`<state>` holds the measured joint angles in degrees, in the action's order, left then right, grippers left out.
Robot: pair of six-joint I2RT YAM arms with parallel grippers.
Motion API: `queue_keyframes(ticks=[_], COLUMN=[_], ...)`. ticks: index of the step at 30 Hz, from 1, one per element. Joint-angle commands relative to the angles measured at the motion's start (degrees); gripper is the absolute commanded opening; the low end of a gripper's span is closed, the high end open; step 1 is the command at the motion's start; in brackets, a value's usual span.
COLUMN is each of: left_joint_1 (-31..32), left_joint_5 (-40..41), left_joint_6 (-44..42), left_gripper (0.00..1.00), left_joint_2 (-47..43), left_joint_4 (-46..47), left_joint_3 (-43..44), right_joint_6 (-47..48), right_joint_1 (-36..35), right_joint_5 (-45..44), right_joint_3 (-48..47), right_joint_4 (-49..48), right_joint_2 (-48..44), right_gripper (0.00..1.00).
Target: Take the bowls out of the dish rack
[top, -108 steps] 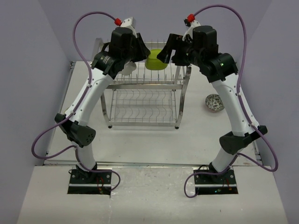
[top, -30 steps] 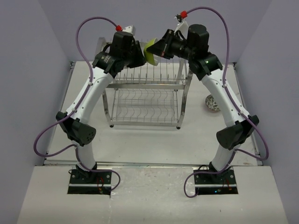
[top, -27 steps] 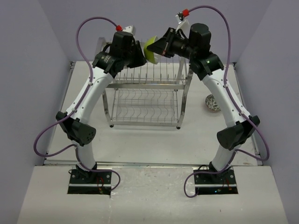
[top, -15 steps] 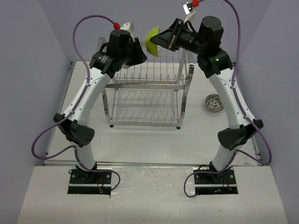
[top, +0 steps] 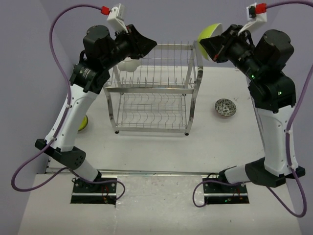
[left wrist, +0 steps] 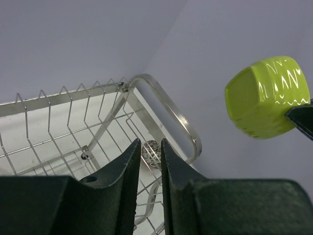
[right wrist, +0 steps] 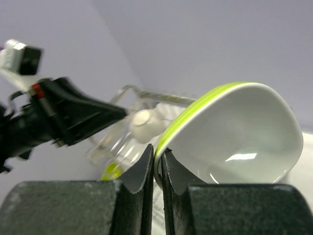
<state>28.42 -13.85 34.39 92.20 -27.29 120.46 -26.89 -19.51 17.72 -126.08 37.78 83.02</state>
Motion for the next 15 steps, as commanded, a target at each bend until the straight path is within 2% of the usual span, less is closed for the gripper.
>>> queue_keyframes(ticks=[1,4,6,7,9,10,15], left_joint_1=[0.14,0.14,0.14,0.14,0.14,0.14,0.14], left_joint_5=[-3.04,-0.32,1.53,1.98,2.68,3.55,6.02], left_joint_6=[-1.78,-3.62,-5.11,-5.56,-6.35,-7.05,-8.37], left_gripper=[0.23,0.19,0.13,0.13,0.02,0.00,0.00], left_joint_2=[-1.67,-3.08,-3.96,-4.31,-5.01,-5.80,-8.96], left_joint_4=[1.19,-2.50,-4.86,-5.66,-7.42,-8.04,-10.68], left_joint_3=[-0.76,-0.76,-0.76,-0.76,-0.67,-0.41,-1.63], right_joint_6=[7.46,5.38,4.40,4.22,4.22,5.00,5.71], right_joint_1=[1.66,7.71,12.72,13.44,14.41,15.37,17.66], right_joint_5=[-21.18,-23.78,-22.99,-22.99,-23.51,-23.25,-22.99], right_joint_3=[2.58,9.34,16.20,17.87,20.87,21.49,21.76], right_joint_4=[7.38,11.61,11.53,11.61,11.70,12.14,13.81], right_joint_2=[-2.16,-1.90,-1.72,-1.29,0.72,1.95,10.73], right_gripper=[0.00,0.00,0.00,0.00,0.00,0.00,0.00])
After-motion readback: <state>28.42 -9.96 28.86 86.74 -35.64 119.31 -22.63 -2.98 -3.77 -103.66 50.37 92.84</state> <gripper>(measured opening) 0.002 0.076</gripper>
